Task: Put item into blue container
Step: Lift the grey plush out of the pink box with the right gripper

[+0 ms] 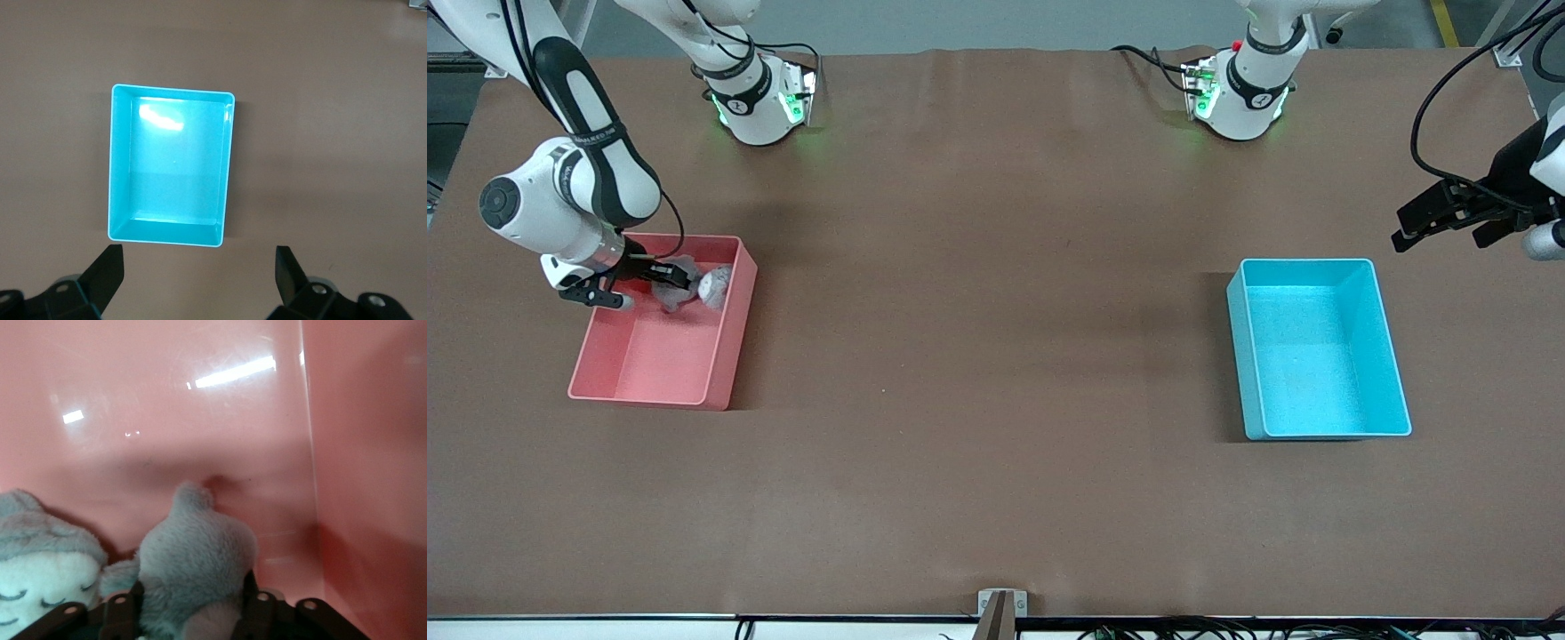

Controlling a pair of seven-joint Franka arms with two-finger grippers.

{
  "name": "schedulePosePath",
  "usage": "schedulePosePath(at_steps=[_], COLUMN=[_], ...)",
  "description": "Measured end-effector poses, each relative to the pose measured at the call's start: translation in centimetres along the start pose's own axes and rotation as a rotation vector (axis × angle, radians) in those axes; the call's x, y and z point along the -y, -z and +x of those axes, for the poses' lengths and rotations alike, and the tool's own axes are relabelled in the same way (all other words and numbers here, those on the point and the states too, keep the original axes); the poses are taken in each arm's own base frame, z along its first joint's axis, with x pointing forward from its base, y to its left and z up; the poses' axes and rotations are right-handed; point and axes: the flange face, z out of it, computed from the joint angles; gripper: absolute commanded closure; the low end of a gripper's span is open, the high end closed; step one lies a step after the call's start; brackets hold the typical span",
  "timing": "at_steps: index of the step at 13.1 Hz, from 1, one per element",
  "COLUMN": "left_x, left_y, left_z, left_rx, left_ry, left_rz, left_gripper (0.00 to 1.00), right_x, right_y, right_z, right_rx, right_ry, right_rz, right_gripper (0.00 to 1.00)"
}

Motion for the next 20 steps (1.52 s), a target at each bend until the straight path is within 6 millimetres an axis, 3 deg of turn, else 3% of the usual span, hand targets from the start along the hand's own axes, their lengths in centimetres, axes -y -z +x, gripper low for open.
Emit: schedulePosePath(at_steps=[5,7,9,13,14,16,20], left_x=[0.0,0.0,0.0,0.0,0.0,0.0,0.0], left_y=[0.0,0.0,0.0,0.0,0.0,0.0,0.0], left_z=[0.0,0.0,0.0,0.0,0.0,0.0,0.0], left_rx=[0.0,0.0,0.0,0.0,0.0,0.0,0.0], left_ry=[0.0,0.0,0.0,-0.001,-0.001,-0.001,0.0], left_rz=[0.0,0.0,0.0,0.0,0.0,0.0,0.0], left_gripper=[0.0,0.0,0.0,0.0,0.0,0.0,0.0], right_x=[0.2,0.5,1.1,3.0,4.6,10.4,27.0], right_y=[0.6,1.9,5.5,17.6,20.0,23.0,23.6], right_z=[0.3,1.3,3.3,7.3,7.7,7.9,5.2], right_rx=[0.025,0.08,0.134,0.208,0.225,0.24,0.173], right_ry=[0.002,0.01,0.024,0.005,-0.034,-0.118,-0.292], right_rz=[0.01,0.031,0.059,0.091,0.081,0.04,-0.05], right_gripper=[1.0,1.0,1.0,1.0,1.0,1.0,1.0])
